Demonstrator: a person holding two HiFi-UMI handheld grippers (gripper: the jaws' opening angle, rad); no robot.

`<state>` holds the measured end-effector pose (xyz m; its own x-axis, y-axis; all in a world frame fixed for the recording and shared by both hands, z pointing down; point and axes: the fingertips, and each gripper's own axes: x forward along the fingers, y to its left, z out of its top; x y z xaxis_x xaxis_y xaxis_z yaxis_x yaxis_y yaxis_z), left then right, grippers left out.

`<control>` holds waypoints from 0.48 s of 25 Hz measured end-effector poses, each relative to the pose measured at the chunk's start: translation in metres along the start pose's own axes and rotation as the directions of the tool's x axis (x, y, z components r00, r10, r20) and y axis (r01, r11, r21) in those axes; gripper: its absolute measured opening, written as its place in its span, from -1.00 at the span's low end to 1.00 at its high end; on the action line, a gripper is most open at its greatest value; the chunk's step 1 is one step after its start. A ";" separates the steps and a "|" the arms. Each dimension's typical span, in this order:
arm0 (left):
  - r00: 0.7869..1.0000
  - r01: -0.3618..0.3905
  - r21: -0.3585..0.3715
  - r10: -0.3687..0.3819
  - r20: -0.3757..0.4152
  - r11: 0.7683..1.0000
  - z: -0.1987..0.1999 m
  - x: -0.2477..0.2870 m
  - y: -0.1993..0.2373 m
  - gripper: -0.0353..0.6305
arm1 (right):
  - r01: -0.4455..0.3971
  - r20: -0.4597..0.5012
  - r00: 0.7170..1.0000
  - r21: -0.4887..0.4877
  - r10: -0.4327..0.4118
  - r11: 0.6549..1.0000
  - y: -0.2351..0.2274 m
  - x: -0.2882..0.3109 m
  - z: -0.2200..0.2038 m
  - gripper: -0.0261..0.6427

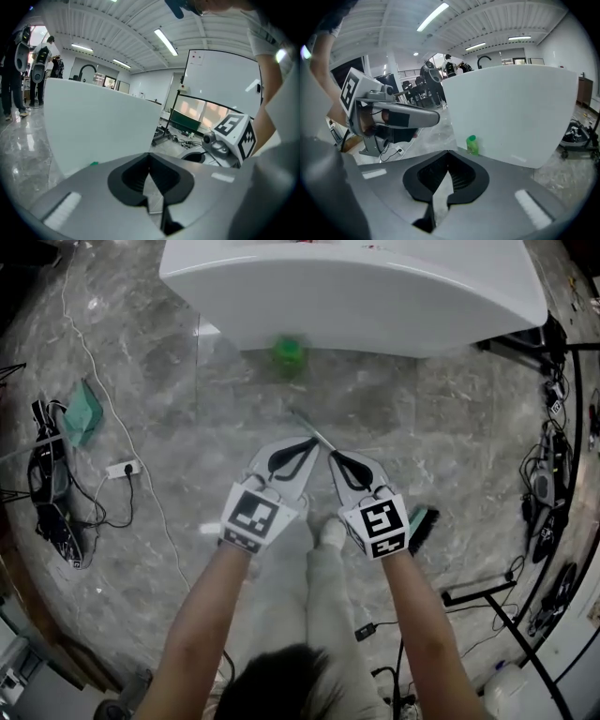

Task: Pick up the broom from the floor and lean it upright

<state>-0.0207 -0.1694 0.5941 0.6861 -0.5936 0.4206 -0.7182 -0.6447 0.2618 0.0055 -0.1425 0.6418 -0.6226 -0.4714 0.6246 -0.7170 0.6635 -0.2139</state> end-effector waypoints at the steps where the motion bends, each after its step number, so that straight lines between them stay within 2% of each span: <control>1: 1.000 0.001 -0.008 -0.001 -0.007 1.000 -0.008 0.002 0.002 -0.90 | -0.001 -0.016 1.000 -0.002 0.001 1.000 -0.001 0.006 -0.010 -0.91; 8: 0.999 0.015 -0.015 -0.015 -0.053 1.000 -0.067 0.024 0.019 -0.90 | -0.002 -0.157 0.988 -0.041 -0.005 0.999 -0.018 0.061 -0.083 -0.91; 12: 0.995 0.024 -0.038 -0.027 -0.100 0.999 -0.107 0.040 0.027 -0.90 | -0.015 -0.260 0.966 -0.074 -0.004 0.997 -0.033 0.095 -0.129 -0.91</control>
<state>-0.0253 -0.1585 0.7109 0.6905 -0.5246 0.4981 -0.7056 -0.6400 0.3042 0.0100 -0.1341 0.8047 -0.5164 -0.3070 0.7994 -0.6821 0.7119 -0.1673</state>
